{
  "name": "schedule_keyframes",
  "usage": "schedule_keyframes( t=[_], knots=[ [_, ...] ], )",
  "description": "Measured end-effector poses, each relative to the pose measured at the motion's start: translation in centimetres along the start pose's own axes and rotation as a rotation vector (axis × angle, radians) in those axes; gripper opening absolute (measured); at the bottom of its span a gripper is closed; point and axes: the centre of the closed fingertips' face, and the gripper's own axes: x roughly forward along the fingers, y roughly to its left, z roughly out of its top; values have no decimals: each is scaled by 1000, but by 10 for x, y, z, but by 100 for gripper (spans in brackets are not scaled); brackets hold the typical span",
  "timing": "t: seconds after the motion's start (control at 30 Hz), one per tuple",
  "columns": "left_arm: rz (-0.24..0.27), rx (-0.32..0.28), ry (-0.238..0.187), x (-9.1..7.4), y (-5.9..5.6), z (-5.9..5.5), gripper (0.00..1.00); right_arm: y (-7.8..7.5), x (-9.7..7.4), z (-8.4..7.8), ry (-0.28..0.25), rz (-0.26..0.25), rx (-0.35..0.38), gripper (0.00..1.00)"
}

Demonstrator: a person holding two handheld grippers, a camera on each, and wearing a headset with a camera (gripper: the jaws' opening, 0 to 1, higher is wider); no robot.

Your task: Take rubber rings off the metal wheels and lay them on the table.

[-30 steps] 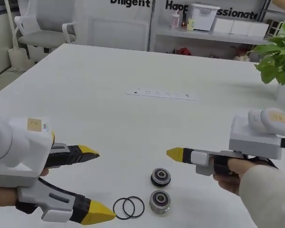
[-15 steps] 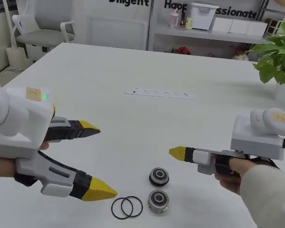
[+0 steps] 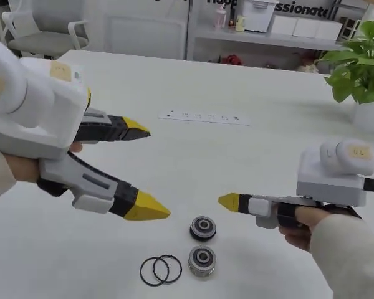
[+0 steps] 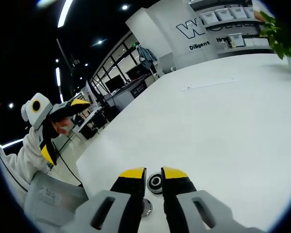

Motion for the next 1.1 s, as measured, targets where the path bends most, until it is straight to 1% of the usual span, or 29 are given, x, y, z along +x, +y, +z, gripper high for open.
schedule_keyframes(
  t=[0.13, 0.27, 0.33, 0.4, 0.47, 0.6, 0.67, 0.73, 0.83, 0.87, 0.9, 1.0, 1.1],
  knots=[
    [-8, 28, -22, 9, 6, 14, 80, -1, 1, -5, 22, -5, -14, 10],
    [-13, 39, -37, 21, 12, 23, 79, -5, 2, -7, 30, -13, -29, 9],
    [-11, 39, -51, 27, 14, 26, 78, -9, 2, -9, 38, -21, -30, 9],
    [-13, 37, -51, 34, 15, 25, 77, -12, 2, -12, 48, -26, -33, 9],
    [-20, 45, -43, 42, 13, 20, 76, -15, 2, -15, 59, -36, -39, 9],
    [-46, 47, -27, 56, 4, 6, 74, -20, 3, -19, 81, -40, -64, 10],
    [-56, 46, -23, 62, 0, -1, 72, -22, 4, -21, 91, -41, -79, 10],
    [-61, 40, -24, 65, -2, -6, 70, -22, 5, -22, 97, -40, -88, 11],
    [-49, 7, -27, 71, -1, -13, 67, -24, 6, -25, 118, -46, -121, 10],
    [-27, -5, -20, 74, 0, -18, 67, -24, 6, -26, 122, -42, -131, 10],
    [-23, -2, -12, 76, -1, -21, 66, -23, 7, -28, 129, -38, -143, 11],
    [-33, 10, 8, 83, -7, -30, 64, -23, 8, -31, 141, -30, -166, 11],
    [-34, -5, 13, 93, -10, -39, 58, -22, 9, -35, 155, -25, -200, 13]
  ],
)
